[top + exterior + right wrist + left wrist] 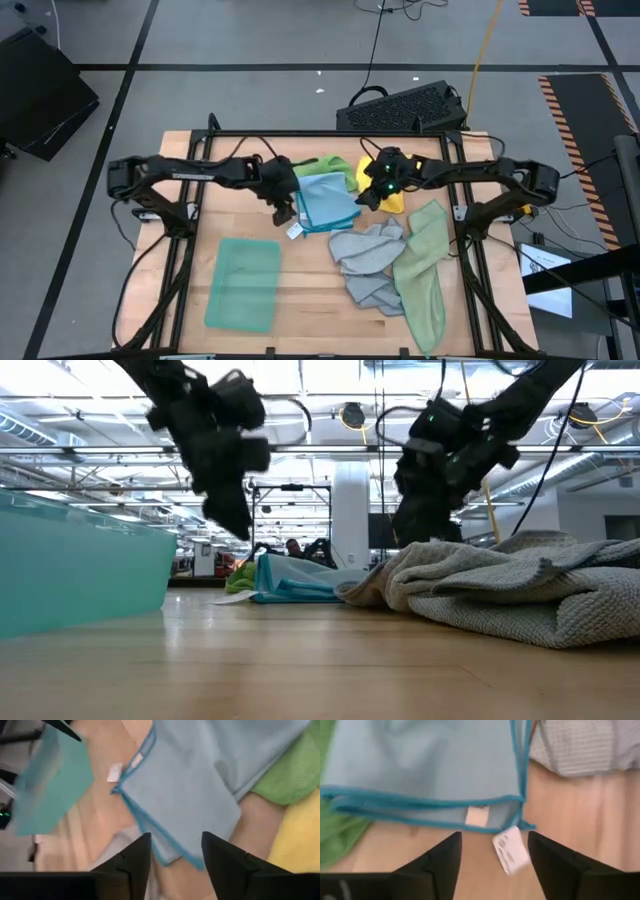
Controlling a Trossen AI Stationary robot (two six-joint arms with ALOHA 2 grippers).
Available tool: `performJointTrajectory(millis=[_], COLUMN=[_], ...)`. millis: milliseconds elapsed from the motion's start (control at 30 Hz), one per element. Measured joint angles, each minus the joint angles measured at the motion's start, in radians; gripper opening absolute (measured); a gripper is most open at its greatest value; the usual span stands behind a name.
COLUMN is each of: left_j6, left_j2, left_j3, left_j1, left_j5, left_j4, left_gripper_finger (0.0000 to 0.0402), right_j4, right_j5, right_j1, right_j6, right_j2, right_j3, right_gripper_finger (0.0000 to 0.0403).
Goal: Fold microfiber towels
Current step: Fold the blue microfiber cloth
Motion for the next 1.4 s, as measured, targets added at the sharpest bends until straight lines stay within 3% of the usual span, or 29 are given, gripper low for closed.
performJointTrajectory(millis=[333,467,900,1400], left_j6=[-0.174,-0.259,-0.217,-0.298], left_j2=[-0.166,-0.186,-0.193,-0.193], left_j3=[0.139,0.144,0.144,0.144], left_j1=[0.000,0.003,0.026,-0.029], left_j5=[-0.105,-0.109,-0.147,-0.191], left_j4=[-0.166,-0.213,-0.296,-0.297], left_gripper_finger=[0.0250,0.0250,0.0250,0.0250], right_j4=[-0.173,-0.198,-0.245,-0.284], right_j5=[0.291,0.337,0.348,0.578], right_j1=[0.108,0.137,0.201,0.448], right_j6=[0.280,0.298,0.413,0.619], right_j2=[-0.281,-0.334,-0.337,-0.337], right_j3=[0.001,0.002,0.032,0.114], right_gripper_finger=[0.0172,0.0172,0.0172,0.0171])
